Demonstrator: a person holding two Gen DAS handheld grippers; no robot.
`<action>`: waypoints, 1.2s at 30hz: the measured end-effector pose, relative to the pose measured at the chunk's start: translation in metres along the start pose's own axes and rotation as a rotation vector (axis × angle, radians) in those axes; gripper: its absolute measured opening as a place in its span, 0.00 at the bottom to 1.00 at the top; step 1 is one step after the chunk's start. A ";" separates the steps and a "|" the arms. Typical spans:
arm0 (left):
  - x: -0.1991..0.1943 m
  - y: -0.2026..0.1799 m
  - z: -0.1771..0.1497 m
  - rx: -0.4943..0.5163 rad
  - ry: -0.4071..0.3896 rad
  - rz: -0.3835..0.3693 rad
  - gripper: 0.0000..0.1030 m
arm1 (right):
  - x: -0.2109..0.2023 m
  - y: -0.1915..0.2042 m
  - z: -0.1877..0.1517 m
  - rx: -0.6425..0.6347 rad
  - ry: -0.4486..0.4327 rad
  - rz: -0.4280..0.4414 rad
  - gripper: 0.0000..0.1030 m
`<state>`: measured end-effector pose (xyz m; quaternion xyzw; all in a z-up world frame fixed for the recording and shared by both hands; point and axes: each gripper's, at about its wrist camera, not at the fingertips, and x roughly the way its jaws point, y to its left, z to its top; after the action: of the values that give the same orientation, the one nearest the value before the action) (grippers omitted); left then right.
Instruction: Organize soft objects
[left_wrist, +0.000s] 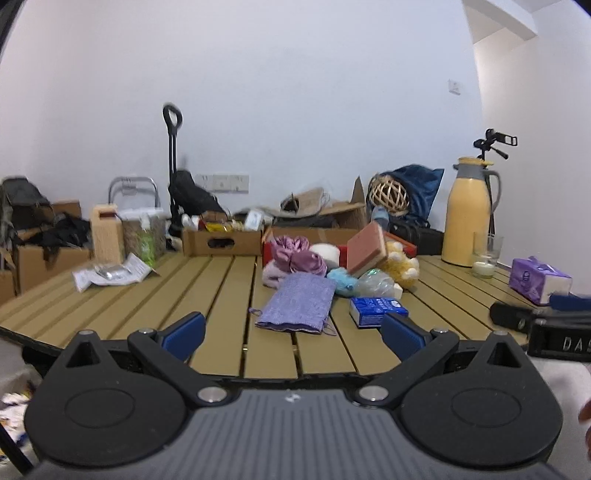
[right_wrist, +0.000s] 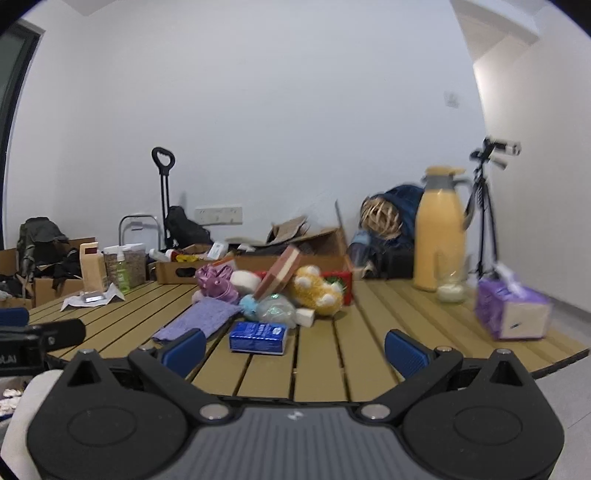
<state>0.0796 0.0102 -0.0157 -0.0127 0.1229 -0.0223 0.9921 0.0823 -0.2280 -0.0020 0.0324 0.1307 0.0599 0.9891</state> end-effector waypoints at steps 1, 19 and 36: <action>0.012 0.002 0.001 -0.010 0.010 -0.013 1.00 | 0.013 -0.002 0.001 0.016 0.034 0.024 1.00; 0.187 -0.028 0.031 -0.067 0.205 -0.222 0.71 | 0.192 -0.034 0.020 0.057 0.232 0.076 0.98; 0.243 -0.031 0.021 -0.181 0.409 -0.319 0.27 | 0.254 -0.049 0.006 0.365 0.408 0.301 0.26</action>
<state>0.3189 -0.0323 -0.0536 -0.1156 0.3187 -0.1695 0.9254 0.3324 -0.2444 -0.0648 0.2159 0.3289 0.1863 0.9003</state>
